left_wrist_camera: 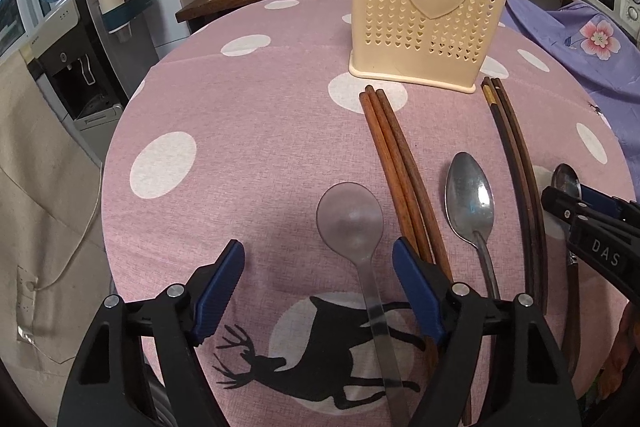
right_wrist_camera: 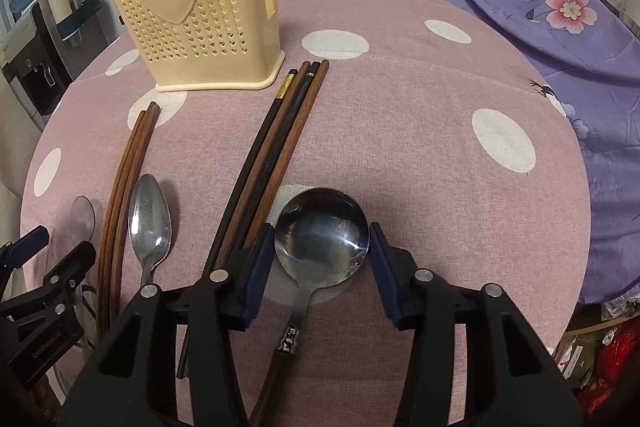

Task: Organize utensils
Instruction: 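Close the right tool on the wooden-handled metal spoon while the left tool grasps the clear plastic spoon, then lift both spoons and carry them over the cream utensil holder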

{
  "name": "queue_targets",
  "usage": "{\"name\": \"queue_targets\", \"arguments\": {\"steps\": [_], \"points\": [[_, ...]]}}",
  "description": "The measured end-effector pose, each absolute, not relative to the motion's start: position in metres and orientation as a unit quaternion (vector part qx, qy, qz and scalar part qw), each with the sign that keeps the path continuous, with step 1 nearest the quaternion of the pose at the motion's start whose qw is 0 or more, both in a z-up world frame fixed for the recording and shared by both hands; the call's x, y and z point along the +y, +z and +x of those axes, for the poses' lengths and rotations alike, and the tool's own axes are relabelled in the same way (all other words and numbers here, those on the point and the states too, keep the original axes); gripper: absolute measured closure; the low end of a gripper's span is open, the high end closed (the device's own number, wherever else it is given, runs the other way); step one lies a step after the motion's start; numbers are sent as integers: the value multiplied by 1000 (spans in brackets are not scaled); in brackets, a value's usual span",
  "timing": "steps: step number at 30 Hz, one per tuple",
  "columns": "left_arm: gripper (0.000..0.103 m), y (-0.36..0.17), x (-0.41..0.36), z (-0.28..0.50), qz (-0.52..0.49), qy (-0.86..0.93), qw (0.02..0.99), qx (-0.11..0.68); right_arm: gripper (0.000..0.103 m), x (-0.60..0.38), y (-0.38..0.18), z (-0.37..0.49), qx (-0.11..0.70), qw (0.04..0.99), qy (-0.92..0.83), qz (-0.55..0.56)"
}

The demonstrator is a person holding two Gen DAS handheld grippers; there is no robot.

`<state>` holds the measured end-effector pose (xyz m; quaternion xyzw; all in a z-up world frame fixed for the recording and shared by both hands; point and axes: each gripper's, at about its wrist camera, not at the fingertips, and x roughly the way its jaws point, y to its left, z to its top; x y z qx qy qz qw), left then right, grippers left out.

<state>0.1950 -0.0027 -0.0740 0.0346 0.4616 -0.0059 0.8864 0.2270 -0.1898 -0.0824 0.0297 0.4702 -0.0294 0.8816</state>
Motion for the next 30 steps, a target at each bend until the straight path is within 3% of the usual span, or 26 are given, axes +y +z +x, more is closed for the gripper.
{"name": "queue_targets", "arguments": {"steps": [4,8,13,16,30], "points": [[33,-76,-4,199,25,-3,885,465,55,-190,-83,227,469,882,-27,29],[49,-75,-7,206,12,-2,882,471,55,-190,-83,227,469,883,-27,27],[56,-73,-14,217,4,-2,877,480,55,-190,-83,227,468,883,-25,28],[67,-72,-17,220,2,0,877,480,55,-191,-83,228,469,882,-23,29],[68,-43,-7,219,-41,-20,893,447,55,-198,-59,222,424,905,1,39]]}}
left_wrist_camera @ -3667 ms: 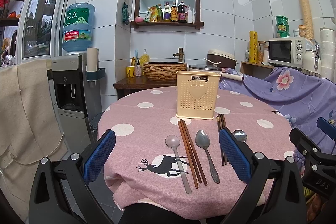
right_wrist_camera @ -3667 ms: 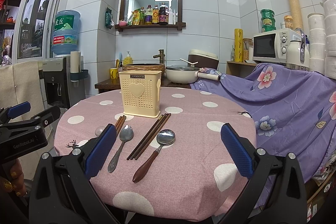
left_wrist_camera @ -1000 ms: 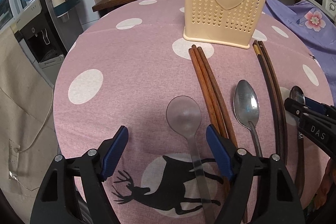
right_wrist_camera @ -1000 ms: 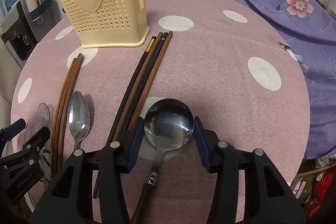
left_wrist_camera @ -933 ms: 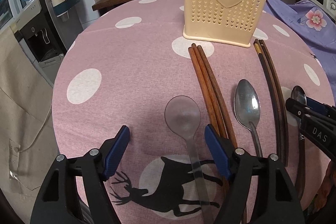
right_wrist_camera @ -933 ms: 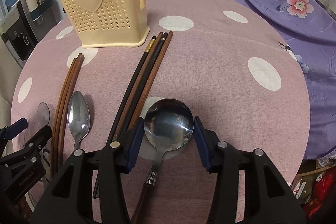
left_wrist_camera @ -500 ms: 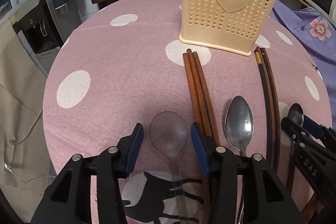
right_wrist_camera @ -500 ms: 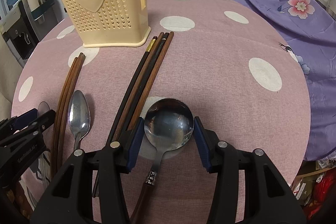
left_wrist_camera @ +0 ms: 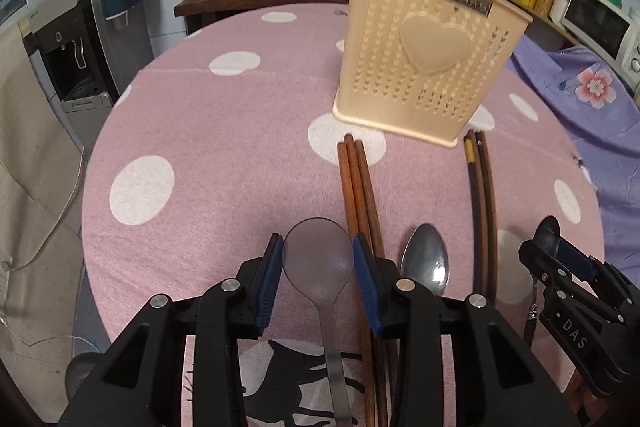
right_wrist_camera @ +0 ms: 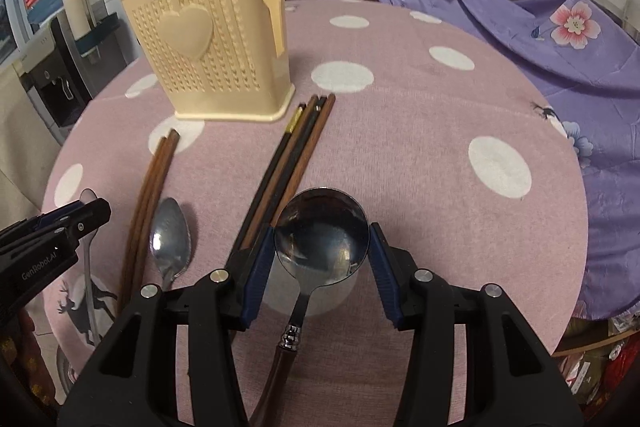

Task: Organize utensils
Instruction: 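Lift both spoons and carry them over the cream utensil holder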

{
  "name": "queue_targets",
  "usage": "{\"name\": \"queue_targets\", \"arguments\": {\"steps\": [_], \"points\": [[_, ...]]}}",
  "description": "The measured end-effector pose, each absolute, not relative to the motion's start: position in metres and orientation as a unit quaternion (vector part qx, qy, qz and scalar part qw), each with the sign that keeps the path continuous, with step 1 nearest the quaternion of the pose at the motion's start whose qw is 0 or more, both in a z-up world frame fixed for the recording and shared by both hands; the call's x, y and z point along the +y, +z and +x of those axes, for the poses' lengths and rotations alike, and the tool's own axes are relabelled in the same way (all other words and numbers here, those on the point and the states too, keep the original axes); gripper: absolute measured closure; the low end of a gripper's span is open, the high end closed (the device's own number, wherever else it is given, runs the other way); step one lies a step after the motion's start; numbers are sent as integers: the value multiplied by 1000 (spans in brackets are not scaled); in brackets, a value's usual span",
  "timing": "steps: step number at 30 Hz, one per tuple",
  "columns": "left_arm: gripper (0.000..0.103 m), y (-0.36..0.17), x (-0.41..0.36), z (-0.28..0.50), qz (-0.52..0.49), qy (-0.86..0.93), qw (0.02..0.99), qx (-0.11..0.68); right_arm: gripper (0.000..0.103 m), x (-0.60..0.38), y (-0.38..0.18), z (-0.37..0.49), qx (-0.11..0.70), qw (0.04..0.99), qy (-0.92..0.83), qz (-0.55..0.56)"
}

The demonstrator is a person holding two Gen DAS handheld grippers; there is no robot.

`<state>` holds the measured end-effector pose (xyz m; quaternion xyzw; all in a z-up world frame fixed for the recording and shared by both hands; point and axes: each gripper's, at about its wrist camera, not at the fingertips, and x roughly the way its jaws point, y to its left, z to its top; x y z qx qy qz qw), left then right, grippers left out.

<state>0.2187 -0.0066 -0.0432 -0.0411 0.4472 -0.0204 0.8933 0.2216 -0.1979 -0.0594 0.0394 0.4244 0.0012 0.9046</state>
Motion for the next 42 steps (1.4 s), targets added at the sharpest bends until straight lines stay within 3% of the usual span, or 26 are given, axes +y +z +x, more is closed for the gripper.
{"name": "queue_targets", "arguments": {"steps": [17,42], "points": [[68,20,-2,188,-44,-50,935,348,55,-205,9,186,342,939,20,34],[68,50,4,194,-64,-66,943,320,56,-199,41,189,312,949,47,15]]}}
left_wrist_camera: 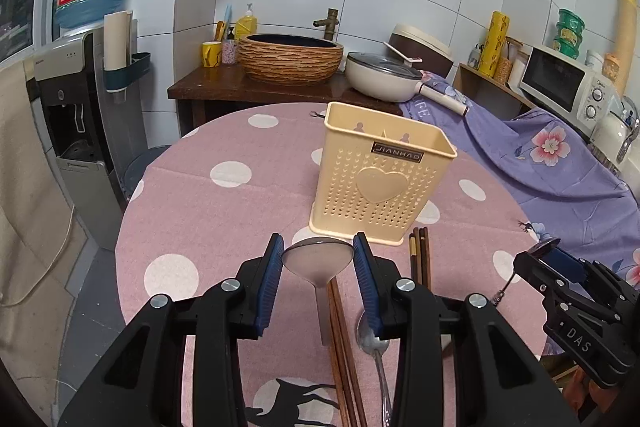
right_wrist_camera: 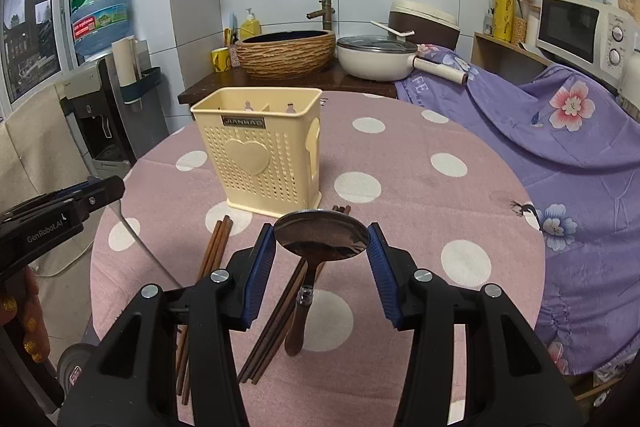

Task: Organize utensils
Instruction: 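Lift both spoons and carry them over the cream utensil holder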

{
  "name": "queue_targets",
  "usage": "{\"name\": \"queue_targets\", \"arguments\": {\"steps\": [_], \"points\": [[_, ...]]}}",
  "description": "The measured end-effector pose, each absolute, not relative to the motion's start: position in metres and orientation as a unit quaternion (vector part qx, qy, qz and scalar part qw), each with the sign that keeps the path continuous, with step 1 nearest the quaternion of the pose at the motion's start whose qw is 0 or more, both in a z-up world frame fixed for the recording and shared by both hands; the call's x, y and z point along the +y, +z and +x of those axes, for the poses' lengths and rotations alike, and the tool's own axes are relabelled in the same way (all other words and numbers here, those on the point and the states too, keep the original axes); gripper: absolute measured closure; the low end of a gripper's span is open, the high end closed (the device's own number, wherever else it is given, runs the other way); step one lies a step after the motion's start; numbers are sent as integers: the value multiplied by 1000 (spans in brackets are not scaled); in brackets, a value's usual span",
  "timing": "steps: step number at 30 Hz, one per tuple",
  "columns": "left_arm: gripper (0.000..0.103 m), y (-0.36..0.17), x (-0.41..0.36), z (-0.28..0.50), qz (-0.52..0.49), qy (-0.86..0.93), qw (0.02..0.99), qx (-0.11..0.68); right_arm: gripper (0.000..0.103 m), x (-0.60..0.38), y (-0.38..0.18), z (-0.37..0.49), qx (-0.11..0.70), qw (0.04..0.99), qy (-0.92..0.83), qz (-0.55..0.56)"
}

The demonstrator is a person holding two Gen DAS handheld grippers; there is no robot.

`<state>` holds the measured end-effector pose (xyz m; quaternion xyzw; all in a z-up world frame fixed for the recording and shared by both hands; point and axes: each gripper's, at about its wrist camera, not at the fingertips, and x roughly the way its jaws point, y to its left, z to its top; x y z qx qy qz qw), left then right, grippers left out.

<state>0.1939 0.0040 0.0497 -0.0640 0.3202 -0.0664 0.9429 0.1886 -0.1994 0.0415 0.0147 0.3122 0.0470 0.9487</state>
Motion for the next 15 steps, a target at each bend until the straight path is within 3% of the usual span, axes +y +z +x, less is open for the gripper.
{"name": "queue_targets", "arguments": {"steps": [8,15], "points": [[68,75,1,217,-84,-100,940,314,56,-202,75,217,306,947,88,44],[68,131,1,251,-101,-128,944,288,56,-202,135,256,271,954,113,63]]}}
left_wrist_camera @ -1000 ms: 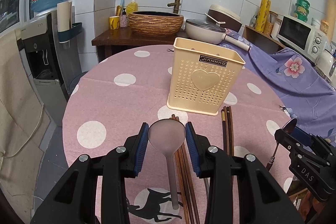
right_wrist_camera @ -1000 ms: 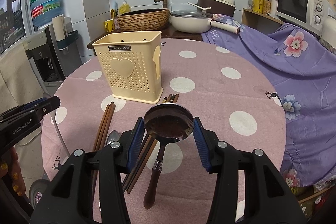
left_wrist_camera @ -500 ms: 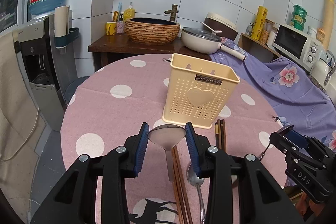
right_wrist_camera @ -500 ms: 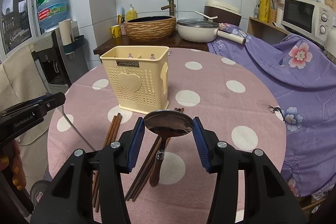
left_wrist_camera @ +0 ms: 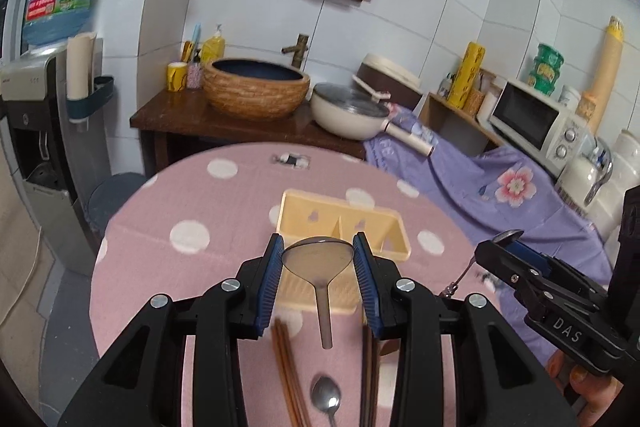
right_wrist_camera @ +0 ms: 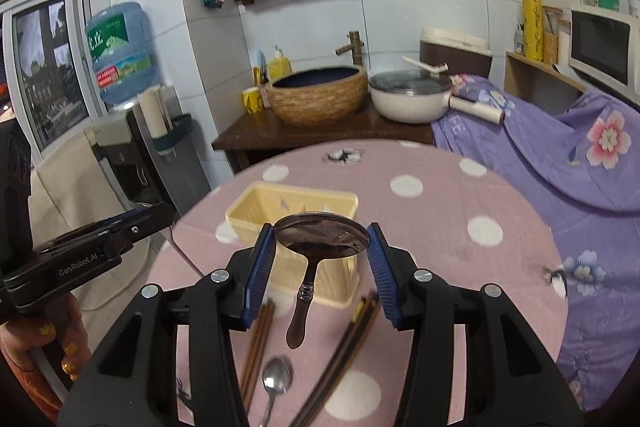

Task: Organize utensils
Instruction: 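Lift both spoons and carry them over the cream utensil holder, then lower both spoons into the holder and open both tools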

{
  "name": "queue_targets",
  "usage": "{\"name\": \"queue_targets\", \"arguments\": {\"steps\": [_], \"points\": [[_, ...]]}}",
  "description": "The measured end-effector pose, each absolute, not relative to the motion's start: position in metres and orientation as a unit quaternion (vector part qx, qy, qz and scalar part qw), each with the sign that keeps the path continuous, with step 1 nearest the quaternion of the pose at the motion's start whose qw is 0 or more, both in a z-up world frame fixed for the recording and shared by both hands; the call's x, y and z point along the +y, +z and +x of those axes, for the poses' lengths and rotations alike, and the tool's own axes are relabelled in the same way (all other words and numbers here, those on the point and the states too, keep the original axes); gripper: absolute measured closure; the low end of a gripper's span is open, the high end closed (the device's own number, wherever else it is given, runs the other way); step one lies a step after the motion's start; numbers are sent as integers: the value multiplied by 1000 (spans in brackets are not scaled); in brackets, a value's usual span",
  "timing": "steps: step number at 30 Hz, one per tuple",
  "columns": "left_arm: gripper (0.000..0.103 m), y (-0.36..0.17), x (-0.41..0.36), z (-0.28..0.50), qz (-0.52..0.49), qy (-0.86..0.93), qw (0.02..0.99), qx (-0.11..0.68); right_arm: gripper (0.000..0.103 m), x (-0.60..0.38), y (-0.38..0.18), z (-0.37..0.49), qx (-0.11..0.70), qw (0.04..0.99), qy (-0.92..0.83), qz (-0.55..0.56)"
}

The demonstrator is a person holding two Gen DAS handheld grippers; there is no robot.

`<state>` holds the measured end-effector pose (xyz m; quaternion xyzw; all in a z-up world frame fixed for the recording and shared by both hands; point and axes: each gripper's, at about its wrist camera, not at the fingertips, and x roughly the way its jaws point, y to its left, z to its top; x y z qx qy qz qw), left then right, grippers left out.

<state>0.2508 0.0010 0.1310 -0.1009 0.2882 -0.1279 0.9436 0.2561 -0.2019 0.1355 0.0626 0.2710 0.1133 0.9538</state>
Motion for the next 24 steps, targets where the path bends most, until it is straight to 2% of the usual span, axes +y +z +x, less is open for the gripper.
{"name": "queue_targets", "arguments": {"steps": [5,9,16,24], "points": [[68,179,3,276,-109,-117,958,238,56,-205,185,283,224,966,106,69],[68,189,-2,303,-106,-99,962,230,56,-203,200,309,205,972,90,67],[68,143,-9,338,-105,-80,951,281,56,-194,156,338,233,968,79,53],[68,96,-21,343,-83,-81,940,320,56,-185,101,345,272,958,86,38]]}}
